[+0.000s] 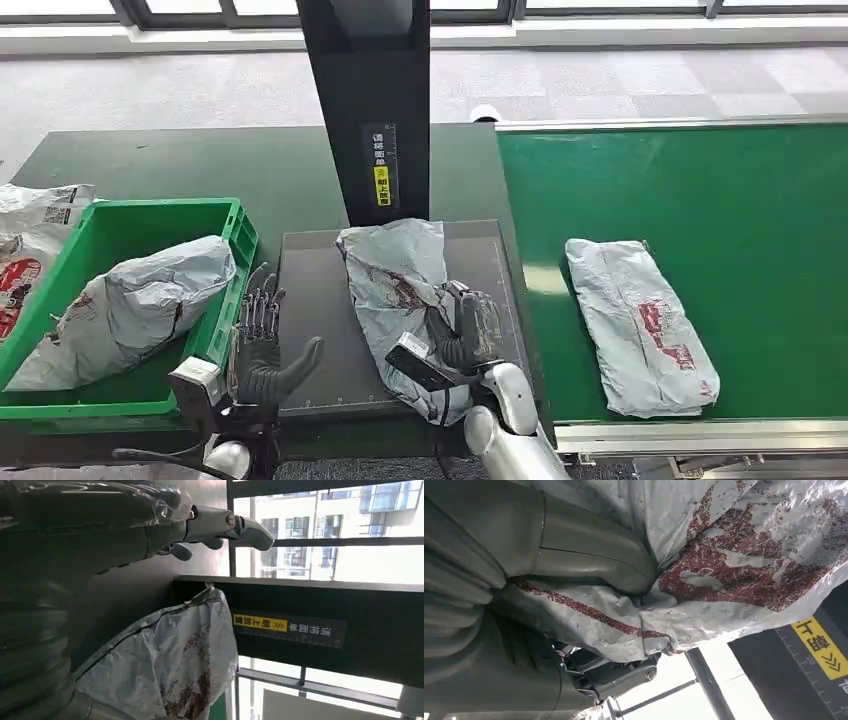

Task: Moved the parcel from conveyor to table for the left to box.

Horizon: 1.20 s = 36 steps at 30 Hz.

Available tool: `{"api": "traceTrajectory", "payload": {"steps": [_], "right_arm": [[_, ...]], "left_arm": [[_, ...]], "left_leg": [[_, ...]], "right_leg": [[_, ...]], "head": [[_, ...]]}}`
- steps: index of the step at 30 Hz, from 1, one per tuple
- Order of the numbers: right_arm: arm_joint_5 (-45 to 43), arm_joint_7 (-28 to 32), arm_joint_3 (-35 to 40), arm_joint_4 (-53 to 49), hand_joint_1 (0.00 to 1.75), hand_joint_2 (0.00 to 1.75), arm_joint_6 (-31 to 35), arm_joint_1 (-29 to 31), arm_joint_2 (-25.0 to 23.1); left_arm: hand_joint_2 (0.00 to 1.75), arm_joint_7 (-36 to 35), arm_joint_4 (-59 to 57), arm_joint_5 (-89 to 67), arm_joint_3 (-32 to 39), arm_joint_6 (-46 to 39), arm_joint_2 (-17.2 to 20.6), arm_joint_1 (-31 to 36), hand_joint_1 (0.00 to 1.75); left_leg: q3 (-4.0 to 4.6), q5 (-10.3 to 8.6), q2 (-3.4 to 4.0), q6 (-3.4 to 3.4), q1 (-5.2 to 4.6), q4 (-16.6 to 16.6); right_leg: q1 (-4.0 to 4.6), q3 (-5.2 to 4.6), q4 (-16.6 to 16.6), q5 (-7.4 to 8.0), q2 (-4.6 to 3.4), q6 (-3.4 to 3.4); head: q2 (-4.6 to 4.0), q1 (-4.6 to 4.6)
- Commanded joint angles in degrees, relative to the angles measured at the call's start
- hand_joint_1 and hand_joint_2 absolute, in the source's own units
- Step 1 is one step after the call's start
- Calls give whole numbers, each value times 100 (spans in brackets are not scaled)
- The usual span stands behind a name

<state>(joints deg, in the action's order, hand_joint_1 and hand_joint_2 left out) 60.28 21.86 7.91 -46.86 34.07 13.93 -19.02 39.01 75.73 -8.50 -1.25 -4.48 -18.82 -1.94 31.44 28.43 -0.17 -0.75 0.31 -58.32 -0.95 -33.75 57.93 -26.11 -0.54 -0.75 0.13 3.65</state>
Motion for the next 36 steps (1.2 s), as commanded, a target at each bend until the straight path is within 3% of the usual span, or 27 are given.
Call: {"api": "traceTrajectory", "payload": {"steps": [1,3,4,14,24,27,29,32,36], "right_arm": [[-7,-72,144,739,175,175,8,397,171],[-70,-99,97,1049,175,175,1,525,184],[-30,-185,59,1191,2,175,160,580,181],[-264,223,-51,1128,0,175,563,613,190],[-44,11,-7,1125,0,175,593,591,249],[273,354,-435,447,0,175,593,357,98],[189,1221,-906,-541,0,175,593,15,-98],[38,1339,-854,-1070,0,175,593,-187,-98],[-376,1766,-866,-2520,0,175,593,-642,-98]], "left_arm": [[175,-25,-335,10,222,26,0,368,0],[175,-25,-375,10,216,31,-8,404,0],[175,-25,-382,10,215,34,-13,413,0],[175,-15,-338,12,179,-20,13,378,0],[175,-9,-230,67,235,-43,14,298,0],[175,-13,-227,54,246,-76,11,276,0],[175,-6,-207,41,267,-95,-4,255,0],[175,-3,-217,33,276,-119,-8,268,0],[175,18,-228,-238,314,-531,-20,317,0]], "left_leg": [[-2,-7,-3,1,2,8],[-1,-8,-4,1,3,9],[-1,-6,-4,1,3,6],[0,-5,-7,0,2,5],[1,-9,-5,0,1,11],[4,-5,-4,0,0,3],[5,-4,-7,0,0,2],[9,-4,-14,-1,0,3],[10,-4,-15,1,0,0]], "right_leg": [[3,5,-11,6,9,5],[4,5,-12,7,9,5],[4,6,-9,6,9,4],[3,3,-6,3,12,4],[3,2,-13,8,12,6],[1,-1,-4,3,9,4],[1,-3,-1,1,12,4],[1,-5,-2,-1,19,7],[1,-5,-1,-1,19,3]], "head": [[0,0],[0,0],[0,0],[0,0],[0,0],[0,0],[0,0],[0,0],[0,-2]]}}
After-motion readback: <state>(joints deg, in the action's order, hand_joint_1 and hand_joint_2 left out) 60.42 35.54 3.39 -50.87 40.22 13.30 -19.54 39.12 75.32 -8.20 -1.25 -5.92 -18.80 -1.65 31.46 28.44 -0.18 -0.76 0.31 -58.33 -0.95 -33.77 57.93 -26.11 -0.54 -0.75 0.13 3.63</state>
